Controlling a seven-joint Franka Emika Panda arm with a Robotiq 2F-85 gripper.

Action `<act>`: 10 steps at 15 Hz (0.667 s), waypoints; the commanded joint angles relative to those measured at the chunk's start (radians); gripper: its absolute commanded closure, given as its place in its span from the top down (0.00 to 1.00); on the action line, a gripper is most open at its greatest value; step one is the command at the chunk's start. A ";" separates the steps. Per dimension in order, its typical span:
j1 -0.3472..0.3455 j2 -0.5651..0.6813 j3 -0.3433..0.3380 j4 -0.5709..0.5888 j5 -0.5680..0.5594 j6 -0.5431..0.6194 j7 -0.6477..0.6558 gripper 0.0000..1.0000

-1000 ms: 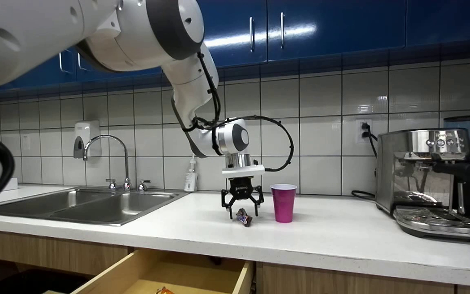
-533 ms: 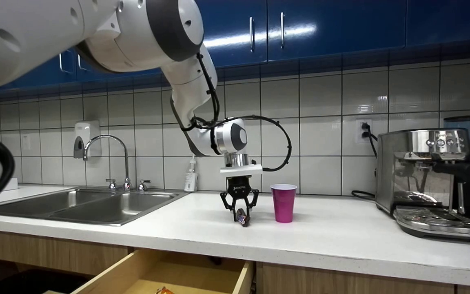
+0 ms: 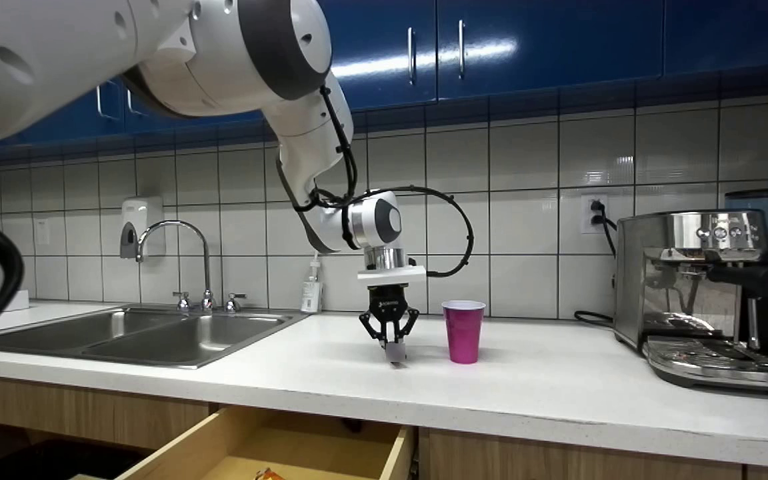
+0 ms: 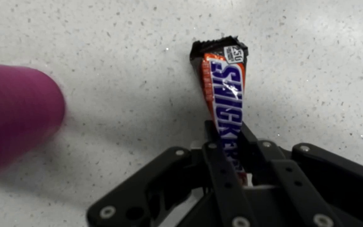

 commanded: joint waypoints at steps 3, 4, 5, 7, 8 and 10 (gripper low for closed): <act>-0.008 -0.110 0.054 -0.090 0.014 0.023 -0.042 0.04; -0.008 -0.131 0.064 -0.112 0.016 0.028 -0.055 0.04; -0.009 -0.161 0.076 -0.150 0.017 0.035 -0.073 0.04; -0.009 -0.220 0.097 -0.231 0.016 0.046 -0.114 0.04; -0.008 -0.252 0.106 -0.278 0.015 0.056 -0.135 0.04; -0.011 -0.317 0.123 -0.371 0.018 0.071 -0.183 0.04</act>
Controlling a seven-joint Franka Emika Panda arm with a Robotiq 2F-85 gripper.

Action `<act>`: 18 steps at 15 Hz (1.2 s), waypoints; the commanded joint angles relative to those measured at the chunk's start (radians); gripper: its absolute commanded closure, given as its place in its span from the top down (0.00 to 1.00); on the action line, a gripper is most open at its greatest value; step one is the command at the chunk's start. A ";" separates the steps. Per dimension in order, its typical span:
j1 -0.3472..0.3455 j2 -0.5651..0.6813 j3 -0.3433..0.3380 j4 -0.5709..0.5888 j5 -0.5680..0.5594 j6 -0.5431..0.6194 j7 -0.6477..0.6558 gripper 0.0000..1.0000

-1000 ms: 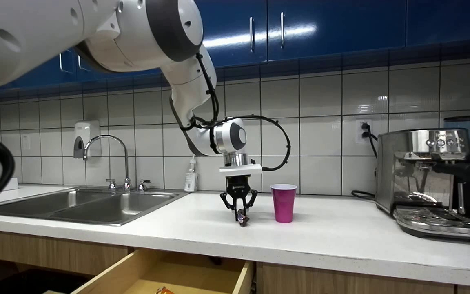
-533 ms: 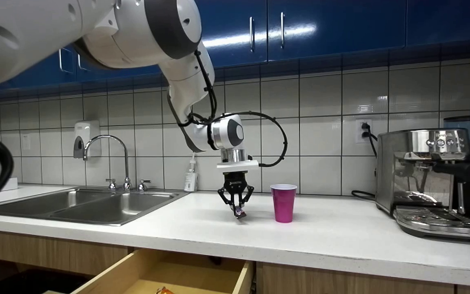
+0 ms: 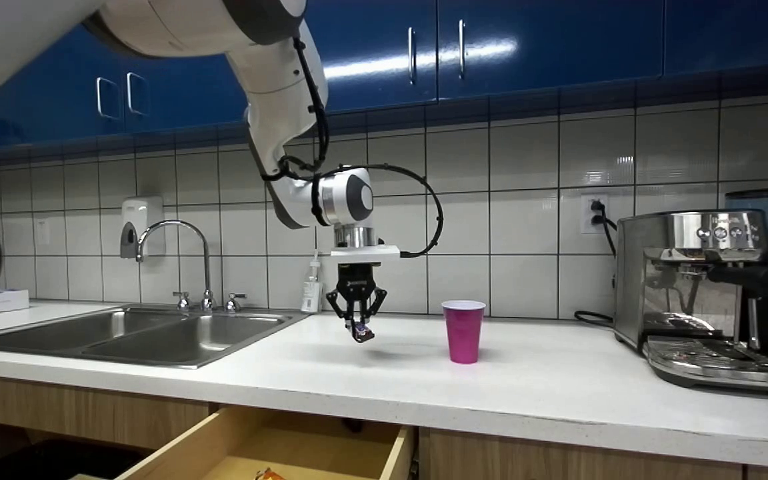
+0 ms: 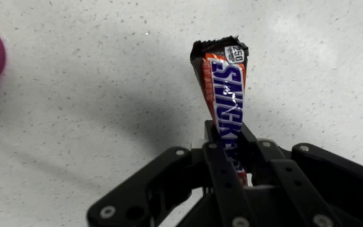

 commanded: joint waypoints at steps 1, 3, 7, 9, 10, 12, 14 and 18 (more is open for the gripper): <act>-0.014 -0.175 0.035 -0.238 0.018 0.050 -0.106 0.04; -0.011 -0.243 0.042 -0.338 0.016 0.060 -0.157 0.04; 0.003 -0.372 0.036 -0.521 0.010 0.064 -0.246 0.04; 0.011 -0.432 0.029 -0.602 0.007 0.069 -0.282 0.04; 0.015 -0.459 0.026 -0.639 0.007 0.072 -0.298 0.04; 0.025 -0.509 0.019 -0.705 0.007 0.076 -0.322 0.04; 0.035 -0.547 0.011 -0.763 0.000 0.084 -0.339 0.04; 0.058 -0.579 -0.007 -0.857 -0.022 0.118 -0.337 0.04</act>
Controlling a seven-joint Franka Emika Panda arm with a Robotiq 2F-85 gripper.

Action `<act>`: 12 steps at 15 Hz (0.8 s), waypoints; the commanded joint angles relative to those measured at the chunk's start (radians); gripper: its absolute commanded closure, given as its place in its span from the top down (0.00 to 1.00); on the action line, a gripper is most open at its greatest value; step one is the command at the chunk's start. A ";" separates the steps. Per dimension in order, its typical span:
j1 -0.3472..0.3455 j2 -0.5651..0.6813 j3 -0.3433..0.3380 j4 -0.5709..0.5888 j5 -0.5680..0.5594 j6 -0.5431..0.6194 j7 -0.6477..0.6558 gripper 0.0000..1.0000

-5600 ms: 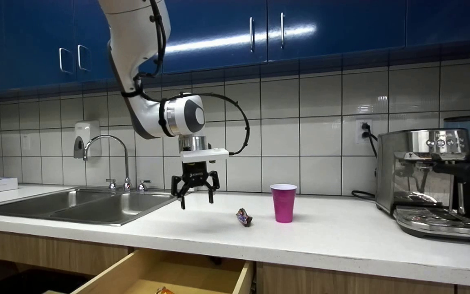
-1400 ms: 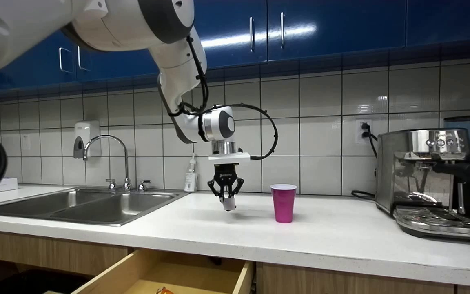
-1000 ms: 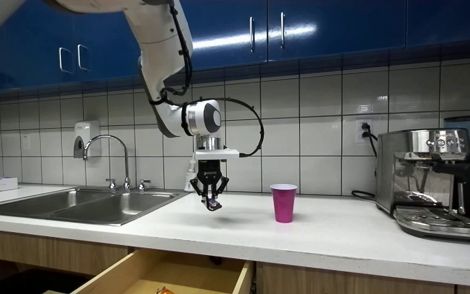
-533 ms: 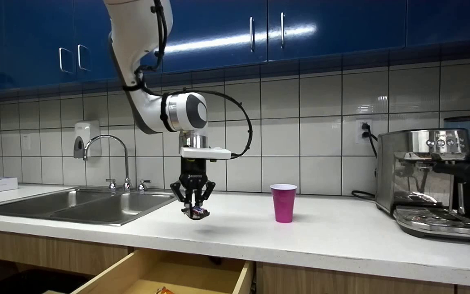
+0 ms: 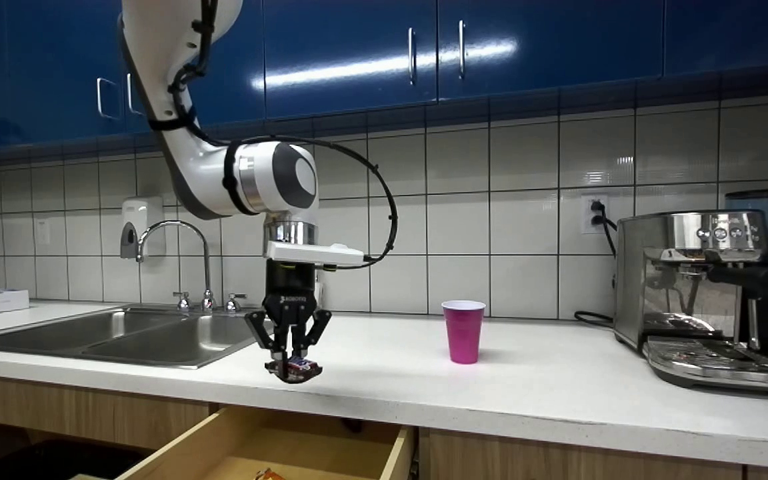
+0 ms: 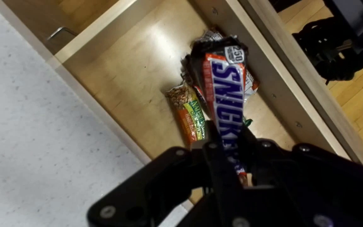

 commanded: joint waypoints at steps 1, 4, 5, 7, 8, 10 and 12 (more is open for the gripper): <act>0.032 -0.054 -0.028 -0.104 -0.025 0.064 -0.014 0.04; 0.047 -0.025 -0.032 -0.140 -0.045 0.128 0.010 0.04; 0.052 -0.011 -0.032 -0.147 -0.050 0.147 0.016 0.04; 0.061 0.021 -0.033 -0.160 -0.076 0.198 0.035 0.04; 0.065 0.036 -0.035 -0.164 -0.090 0.224 0.047 0.04; 0.071 0.076 -0.036 -0.167 -0.117 0.271 0.074 0.04; 0.076 0.120 -0.039 -0.161 -0.137 0.317 0.104 0.04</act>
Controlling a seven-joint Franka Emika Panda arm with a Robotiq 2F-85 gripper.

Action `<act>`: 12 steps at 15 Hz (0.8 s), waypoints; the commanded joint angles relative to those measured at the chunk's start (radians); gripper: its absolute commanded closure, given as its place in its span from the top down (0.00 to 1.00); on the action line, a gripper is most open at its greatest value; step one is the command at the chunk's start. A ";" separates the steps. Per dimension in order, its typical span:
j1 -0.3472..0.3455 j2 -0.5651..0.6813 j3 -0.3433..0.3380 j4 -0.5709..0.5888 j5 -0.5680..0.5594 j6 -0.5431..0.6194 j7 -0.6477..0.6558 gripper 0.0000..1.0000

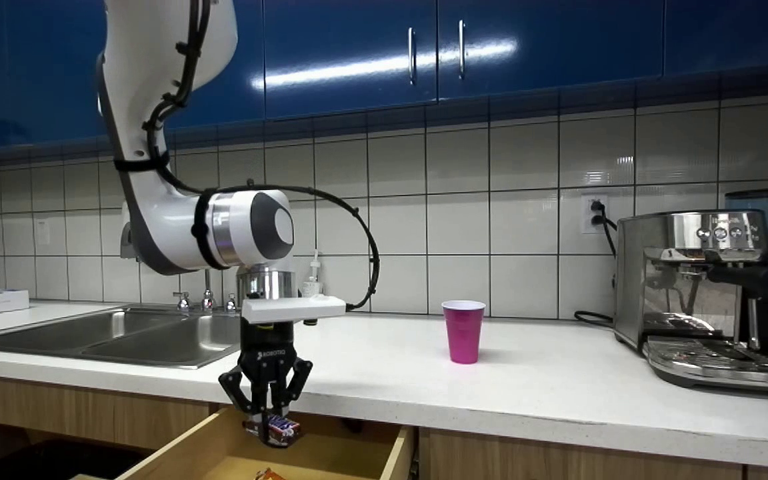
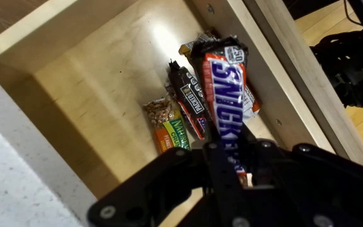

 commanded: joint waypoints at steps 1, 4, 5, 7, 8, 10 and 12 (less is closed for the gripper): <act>0.018 0.069 -0.014 0.006 -0.055 0.084 0.077 0.04; 0.021 0.128 -0.019 0.018 -0.087 0.131 0.121 0.04; 0.023 0.147 -0.023 0.024 -0.099 0.142 0.138 0.04; 0.024 0.178 -0.026 0.035 -0.113 0.158 0.163 0.04; 0.026 0.192 -0.028 0.041 -0.119 0.166 0.173 0.04; 0.029 0.215 -0.028 0.052 -0.128 0.175 0.194 0.04; 0.029 0.231 -0.027 0.063 -0.131 0.179 0.204 0.04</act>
